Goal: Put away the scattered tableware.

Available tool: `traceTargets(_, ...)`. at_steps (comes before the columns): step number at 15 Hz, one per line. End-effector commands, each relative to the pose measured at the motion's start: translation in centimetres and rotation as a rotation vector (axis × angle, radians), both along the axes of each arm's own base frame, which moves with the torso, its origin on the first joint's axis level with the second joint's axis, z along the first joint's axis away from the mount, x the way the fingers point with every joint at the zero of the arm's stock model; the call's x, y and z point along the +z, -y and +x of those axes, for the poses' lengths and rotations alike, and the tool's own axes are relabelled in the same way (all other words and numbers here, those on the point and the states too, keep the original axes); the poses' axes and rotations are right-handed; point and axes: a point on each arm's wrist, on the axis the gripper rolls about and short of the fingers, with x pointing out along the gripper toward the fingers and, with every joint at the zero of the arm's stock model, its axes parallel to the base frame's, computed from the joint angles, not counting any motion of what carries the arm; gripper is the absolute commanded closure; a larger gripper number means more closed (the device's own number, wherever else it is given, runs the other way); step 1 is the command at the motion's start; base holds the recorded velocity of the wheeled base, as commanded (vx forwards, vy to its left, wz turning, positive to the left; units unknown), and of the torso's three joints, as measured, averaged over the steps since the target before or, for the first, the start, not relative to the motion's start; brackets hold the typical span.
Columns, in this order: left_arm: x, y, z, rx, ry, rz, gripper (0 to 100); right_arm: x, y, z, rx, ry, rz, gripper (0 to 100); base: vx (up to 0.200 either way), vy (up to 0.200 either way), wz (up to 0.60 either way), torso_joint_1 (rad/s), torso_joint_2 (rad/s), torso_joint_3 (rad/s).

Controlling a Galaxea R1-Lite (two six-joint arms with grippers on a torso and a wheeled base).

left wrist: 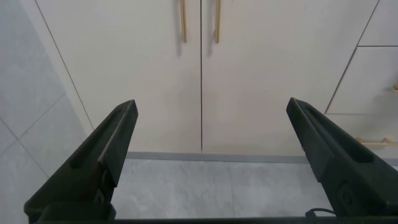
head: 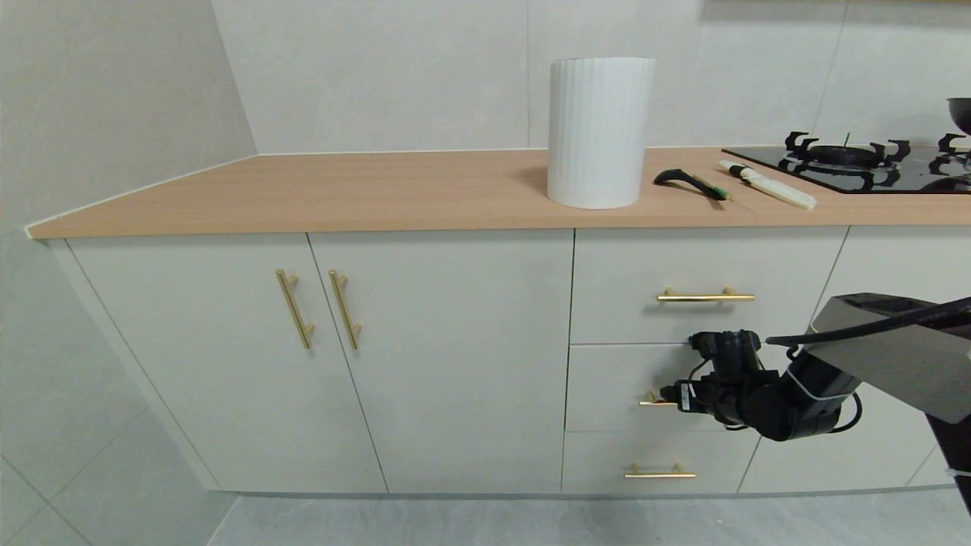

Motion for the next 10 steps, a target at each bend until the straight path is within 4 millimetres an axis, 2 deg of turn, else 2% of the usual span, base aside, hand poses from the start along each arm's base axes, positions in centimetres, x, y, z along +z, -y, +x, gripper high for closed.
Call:
traceTargets(1,0.0,0.0,0.0,0.0,0.0,0.0,0,-0.5,0.0,0.1,0.0,-0.007,-0.002,0,0.0,0.0,0.0,0.0,0.0,0.0)
traceTargets(5,0.0,0.0,0.0,0.0,0.0,0.0,0,-1.7,0.0,-0.1,0.004,-0.037,-0.013,0,0.0,0.0,0.0,0.0,0.0,0.0)
traceTargets(10,0.0,0.0,0.0,0.0,0.0,0.0,0,-1.9,-0.1,0.2,0.003,-0.034,-0.013,0,0.0,0.0,0.0,0.0,0.0,0.0)
